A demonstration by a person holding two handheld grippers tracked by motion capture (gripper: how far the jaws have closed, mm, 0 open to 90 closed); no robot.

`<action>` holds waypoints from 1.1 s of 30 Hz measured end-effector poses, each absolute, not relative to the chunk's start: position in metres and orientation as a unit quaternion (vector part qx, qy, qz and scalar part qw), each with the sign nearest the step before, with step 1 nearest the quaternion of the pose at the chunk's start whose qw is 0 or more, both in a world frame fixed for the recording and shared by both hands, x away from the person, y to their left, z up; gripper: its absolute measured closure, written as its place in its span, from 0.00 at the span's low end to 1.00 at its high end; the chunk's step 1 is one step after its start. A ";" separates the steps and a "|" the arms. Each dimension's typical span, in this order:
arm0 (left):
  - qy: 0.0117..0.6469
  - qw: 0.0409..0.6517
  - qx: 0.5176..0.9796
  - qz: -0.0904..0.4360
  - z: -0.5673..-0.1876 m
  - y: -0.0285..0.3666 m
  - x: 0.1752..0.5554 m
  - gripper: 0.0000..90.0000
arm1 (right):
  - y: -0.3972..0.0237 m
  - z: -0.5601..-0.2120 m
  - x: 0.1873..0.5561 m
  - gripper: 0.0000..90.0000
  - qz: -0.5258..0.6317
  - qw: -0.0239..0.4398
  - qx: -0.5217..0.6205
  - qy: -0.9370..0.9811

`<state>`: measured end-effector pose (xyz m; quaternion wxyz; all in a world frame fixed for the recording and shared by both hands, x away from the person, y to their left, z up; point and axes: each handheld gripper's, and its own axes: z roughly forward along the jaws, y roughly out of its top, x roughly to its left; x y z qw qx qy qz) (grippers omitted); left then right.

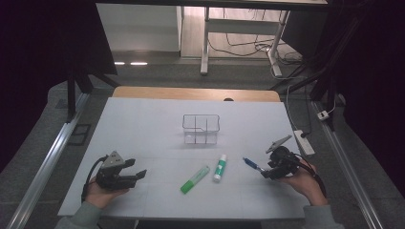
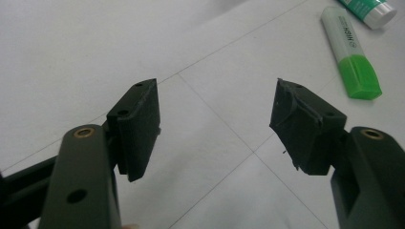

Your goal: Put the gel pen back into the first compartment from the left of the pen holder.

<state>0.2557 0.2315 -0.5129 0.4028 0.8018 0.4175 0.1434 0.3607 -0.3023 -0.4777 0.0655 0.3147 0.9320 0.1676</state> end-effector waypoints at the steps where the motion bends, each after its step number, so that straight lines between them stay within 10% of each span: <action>1: 0.417 0.403 0.802 0.144 -0.513 0.232 0.256 0.37 | -0.303 -0.479 0.361 0.52 0.164 0.064 0.316 0.932; 19: 0.416 0.397 0.805 0.145 -0.514 0.231 0.257 0.37 | -0.304 -0.487 0.359 0.87 0.123 0.056 0.307 0.942; 33: 0.412 0.396 0.806 0.152 -0.513 0.230 0.256 0.37 | -0.306 -0.478 0.357 0.88 0.158 0.063 0.307 0.937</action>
